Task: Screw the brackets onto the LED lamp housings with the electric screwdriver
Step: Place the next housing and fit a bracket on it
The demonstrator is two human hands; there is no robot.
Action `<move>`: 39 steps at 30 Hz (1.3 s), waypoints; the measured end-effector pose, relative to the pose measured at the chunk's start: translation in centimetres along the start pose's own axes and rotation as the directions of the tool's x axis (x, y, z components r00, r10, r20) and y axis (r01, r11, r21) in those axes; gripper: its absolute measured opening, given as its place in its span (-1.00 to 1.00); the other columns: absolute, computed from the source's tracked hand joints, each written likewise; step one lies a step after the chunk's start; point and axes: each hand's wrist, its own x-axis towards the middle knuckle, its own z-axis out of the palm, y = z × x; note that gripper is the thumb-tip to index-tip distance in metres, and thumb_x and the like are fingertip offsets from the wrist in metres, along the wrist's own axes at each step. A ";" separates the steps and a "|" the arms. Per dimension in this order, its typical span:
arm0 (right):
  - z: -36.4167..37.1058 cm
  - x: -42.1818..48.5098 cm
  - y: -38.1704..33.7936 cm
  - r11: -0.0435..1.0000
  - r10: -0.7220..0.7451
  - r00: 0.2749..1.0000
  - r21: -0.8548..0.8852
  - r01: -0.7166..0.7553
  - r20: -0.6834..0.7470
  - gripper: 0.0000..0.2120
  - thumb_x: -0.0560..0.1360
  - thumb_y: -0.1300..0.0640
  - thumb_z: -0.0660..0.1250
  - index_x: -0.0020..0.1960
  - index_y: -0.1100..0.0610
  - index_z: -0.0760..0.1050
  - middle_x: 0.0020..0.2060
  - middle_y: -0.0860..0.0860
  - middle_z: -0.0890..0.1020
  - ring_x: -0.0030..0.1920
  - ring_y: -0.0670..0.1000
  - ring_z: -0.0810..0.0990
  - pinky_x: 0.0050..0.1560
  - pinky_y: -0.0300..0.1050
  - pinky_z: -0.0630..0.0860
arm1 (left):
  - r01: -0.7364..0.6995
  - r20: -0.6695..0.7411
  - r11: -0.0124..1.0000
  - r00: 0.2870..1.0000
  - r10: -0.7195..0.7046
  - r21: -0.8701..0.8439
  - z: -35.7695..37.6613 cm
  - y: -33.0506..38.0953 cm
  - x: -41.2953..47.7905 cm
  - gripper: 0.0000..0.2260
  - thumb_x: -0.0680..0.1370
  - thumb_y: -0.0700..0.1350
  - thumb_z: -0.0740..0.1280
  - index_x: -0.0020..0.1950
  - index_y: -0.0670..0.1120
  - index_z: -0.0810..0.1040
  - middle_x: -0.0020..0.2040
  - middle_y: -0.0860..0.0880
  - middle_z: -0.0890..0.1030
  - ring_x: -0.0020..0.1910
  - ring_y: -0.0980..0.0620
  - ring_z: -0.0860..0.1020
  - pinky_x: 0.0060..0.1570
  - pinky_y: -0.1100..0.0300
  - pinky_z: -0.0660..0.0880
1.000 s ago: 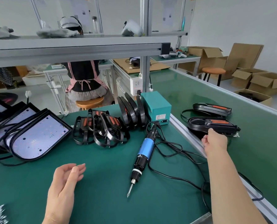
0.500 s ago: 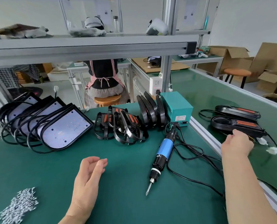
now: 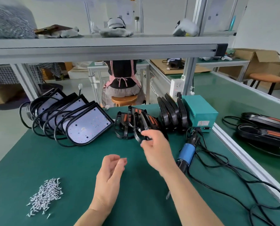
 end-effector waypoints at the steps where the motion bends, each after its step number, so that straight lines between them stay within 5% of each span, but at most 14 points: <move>1: 1.3 0.0 -0.2 0.995 -0.005 0.996 -0.099 0.014 0.087 -0.67 0.64 0.21 0.23 0.39 0.06 0.48 0.37 -0.05 0.44 0.20 -0.05 0.59 0.16 -0.11 0.55 | 0.002 0.001 1.000 1.000 -0.002 0.001 0.0 0.0 0.0 -0.76 0.51 0.13 0.28 0.10 0.05 0.54 0.05 0.11 0.72 0.10 0.17 0.65 0.21 0.08 0.51; 4: 3.7 0.2 -0.2 0.933 0.067 0.977 -0.361 0.011 0.202 -0.66 0.67 0.15 0.18 0.44 0.12 0.42 0.54 0.00 0.23 0.28 0.14 0.55 0.26 0.04 0.48 | 0.011 0.003 1.000 1.000 -0.011 0.016 0.1 0.2 0.1 -0.73 0.51 0.11 0.28 0.13 0.03 0.52 0.06 0.09 0.71 0.14 0.15 0.63 0.24 0.04 0.51; 7: 4.6 0.2 -0.2 0.875 0.144 0.973 -0.482 -0.039 0.182 -0.77 0.66 0.17 0.19 0.27 0.19 0.45 0.41 0.10 0.28 0.11 0.18 0.58 0.15 0.04 0.51 | 0.019 -0.012 1.000 1.000 -0.018 0.015 0.1 0.4 0.1 -0.73 0.51 0.12 0.29 0.12 0.03 0.53 0.06 0.06 0.71 0.15 0.13 0.63 0.25 0.03 0.52; 12: 5.7 -1.3 -0.2 0.937 0.047 0.996 -0.348 -0.017 0.076 -0.74 0.63 0.17 0.17 0.30 0.16 0.43 0.22 0.04 0.33 -0.04 0.12 0.56 0.04 0.01 0.50 | 0.002 -0.009 1.000 1.000 -0.002 -0.003 -0.1 0.6 0.2 -0.76 0.51 0.11 0.27 0.09 0.03 0.52 0.01 0.10 0.71 0.07 0.12 0.64 0.10 0.18 0.51; 19: 7.8 -4.3 0.7 0.947 -0.017 0.996 -0.317 0.044 0.089 -0.63 0.65 0.16 0.16 0.45 0.09 0.35 0.34 -0.03 0.27 0.06 0.13 0.60 0.05 0.01 0.49 | 0.005 -0.196 0.997 0.980 -0.021 -0.078 -0.7 -0.1 1.2 -0.89 0.59 -0.08 0.35 -0.08 0.12 0.60 -0.06 0.08 0.69 0.03 0.10 0.65 0.03 0.25 0.53; 25: 8.5 -4.1 1.6 0.953 -0.097 0.993 -0.283 0.113 0.071 -0.61 0.64 0.22 0.14 0.46 0.10 0.38 0.39 -0.12 0.29 0.08 0.02 0.58 0.09 -0.06 0.49 | 0.084 -0.577 0.980 0.816 0.035 0.178 -5.9 1.3 7.9 -0.82 0.60 -0.18 0.32 0.20 -0.07 0.48 0.20 -0.03 0.47 -0.05 0.09 0.51 0.04 0.14 0.39; 31: 8.6 -4.4 1.9 0.985 -0.153 0.988 -0.082 0.154 0.026 -0.61 0.66 0.29 0.15 0.43 0.10 0.49 0.40 -0.20 0.37 0.13 0.02 0.61 0.24 -0.07 0.51 | 0.217 -0.509 0.868 0.860 0.047 0.447 -9.8 3.1 14.4 -0.51 0.64 -0.16 0.30 0.53 -0.19 0.25 0.48 -0.16 0.32 0.38 -0.19 0.39 0.24 0.00 0.37; 34: 8.7 -4.6 1.7 0.975 -0.222 0.973 -0.012 0.221 -0.064 -0.58 0.59 0.42 0.20 0.32 0.12 0.60 0.33 -0.10 0.49 -0.03 0.06 0.66 0.15 -0.06 0.55 | 0.295 -0.459 0.768 0.888 -0.001 0.568 -10.6 3.4 16.4 -0.59 0.64 -0.14 0.30 0.45 -0.22 0.31 0.41 -0.20 0.42 0.31 -0.23 0.44 0.08 -0.05 0.41; 37: 8.7 -4.6 1.6 0.960 -0.278 0.949 -0.001 0.281 -0.149 -0.55 0.53 0.50 0.24 0.23 0.10 0.65 0.19 -0.09 0.59 -0.30 -0.14 0.57 -0.04 -0.02 0.60 | 0.345 -0.449 0.643 0.893 -0.001 0.684 -11.4 3.4 17.5 -0.75 0.62 -0.15 0.28 0.25 -0.22 0.40 0.21 -0.21 0.53 0.16 -0.25 0.51 -0.08 -0.02 0.41; 39: 8.7 -4.6 1.7 0.948 -0.311 0.932 0.000 0.317 -0.188 -0.53 0.51 0.52 0.25 0.21 0.08 0.66 0.12 -0.13 0.63 -0.29 -0.21 0.52 -0.11 0.00 0.62 | 0.343 -0.428 0.615 0.904 -0.009 0.711 -11.9 3.6 18.0 -0.79 0.61 -0.17 0.27 0.21 -0.22 0.45 0.09 -0.19 0.54 0.04 -0.24 0.51 -0.11 0.01 0.39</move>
